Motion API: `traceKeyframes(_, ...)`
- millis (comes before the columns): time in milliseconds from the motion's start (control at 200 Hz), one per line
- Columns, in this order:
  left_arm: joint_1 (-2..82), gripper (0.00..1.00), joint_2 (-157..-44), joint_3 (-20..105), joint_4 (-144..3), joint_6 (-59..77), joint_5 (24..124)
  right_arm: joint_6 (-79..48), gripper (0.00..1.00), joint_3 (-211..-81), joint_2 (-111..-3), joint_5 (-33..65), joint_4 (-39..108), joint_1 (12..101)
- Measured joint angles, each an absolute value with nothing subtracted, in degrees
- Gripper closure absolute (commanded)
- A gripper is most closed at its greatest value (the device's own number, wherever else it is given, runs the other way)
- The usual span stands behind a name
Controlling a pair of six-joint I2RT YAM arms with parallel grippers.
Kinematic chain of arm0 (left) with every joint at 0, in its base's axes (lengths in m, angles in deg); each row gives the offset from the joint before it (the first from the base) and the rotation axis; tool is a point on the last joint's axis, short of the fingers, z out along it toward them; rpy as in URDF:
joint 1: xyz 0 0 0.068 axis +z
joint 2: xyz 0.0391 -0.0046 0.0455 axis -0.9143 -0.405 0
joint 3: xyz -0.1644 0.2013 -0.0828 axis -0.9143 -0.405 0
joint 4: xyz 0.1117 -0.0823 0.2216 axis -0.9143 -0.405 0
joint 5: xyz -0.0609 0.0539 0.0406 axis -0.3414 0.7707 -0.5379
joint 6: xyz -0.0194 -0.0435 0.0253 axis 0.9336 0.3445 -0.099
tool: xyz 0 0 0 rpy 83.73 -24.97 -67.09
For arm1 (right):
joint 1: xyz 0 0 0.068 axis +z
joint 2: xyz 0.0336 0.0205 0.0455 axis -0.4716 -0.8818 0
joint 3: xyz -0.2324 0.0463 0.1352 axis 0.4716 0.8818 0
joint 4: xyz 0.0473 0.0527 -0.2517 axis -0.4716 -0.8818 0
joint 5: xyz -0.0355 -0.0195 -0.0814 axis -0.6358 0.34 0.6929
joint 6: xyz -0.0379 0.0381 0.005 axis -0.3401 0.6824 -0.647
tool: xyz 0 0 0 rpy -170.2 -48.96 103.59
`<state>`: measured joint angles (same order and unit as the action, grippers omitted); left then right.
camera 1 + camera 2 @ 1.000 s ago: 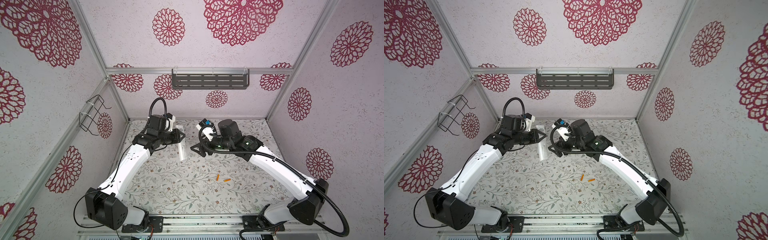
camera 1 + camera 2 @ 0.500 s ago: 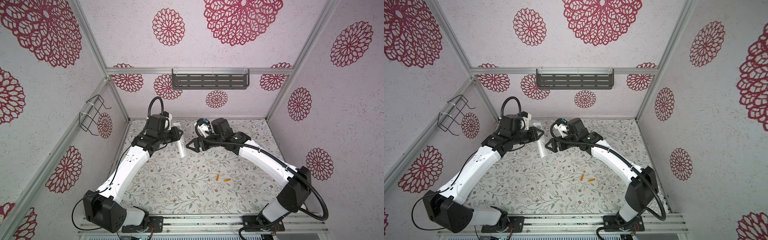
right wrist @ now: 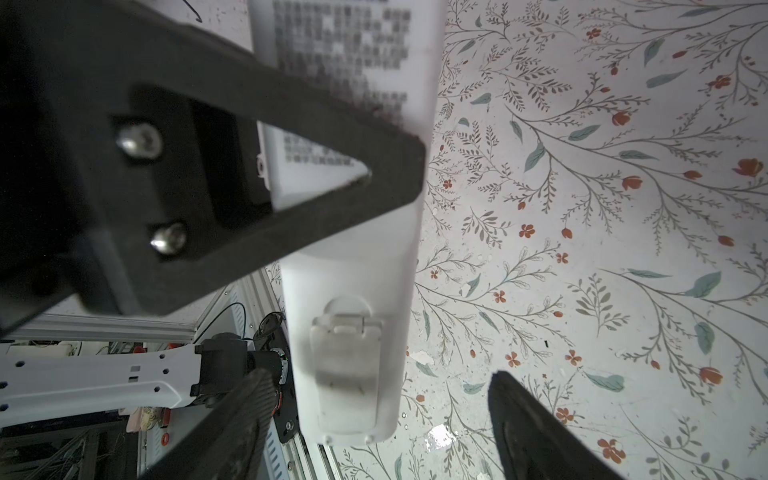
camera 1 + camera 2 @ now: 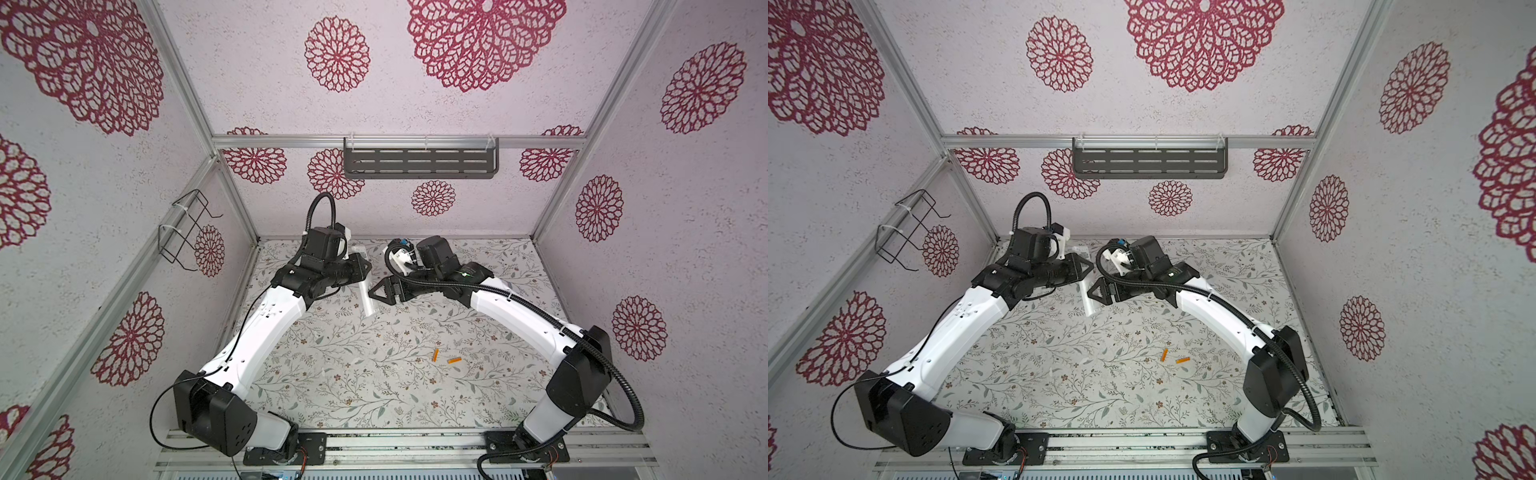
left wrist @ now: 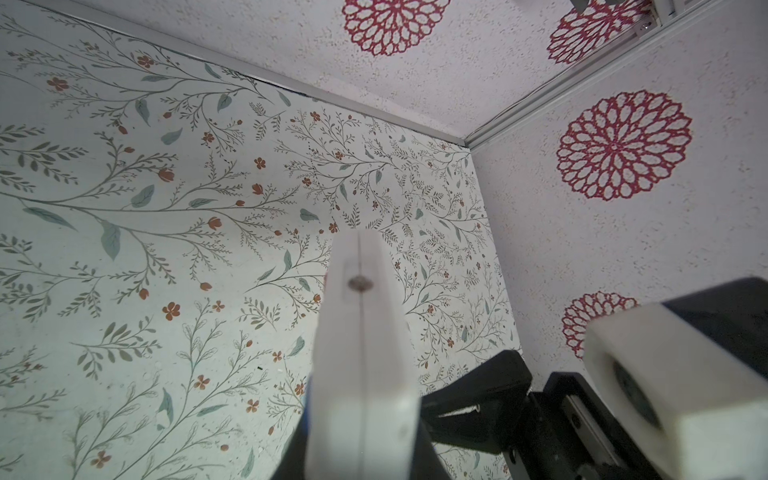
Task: Load the batteries into the remote control
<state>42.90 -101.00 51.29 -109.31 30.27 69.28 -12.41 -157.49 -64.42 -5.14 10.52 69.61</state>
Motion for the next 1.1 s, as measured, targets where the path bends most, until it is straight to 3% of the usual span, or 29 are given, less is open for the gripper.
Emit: traceKeyframes(1101,42.2,1.0,-104.3,53.3,-109.6,30.0,70.1,-11.4,0.62,-158.8,-67.0,-6.8,11.9,69.7)
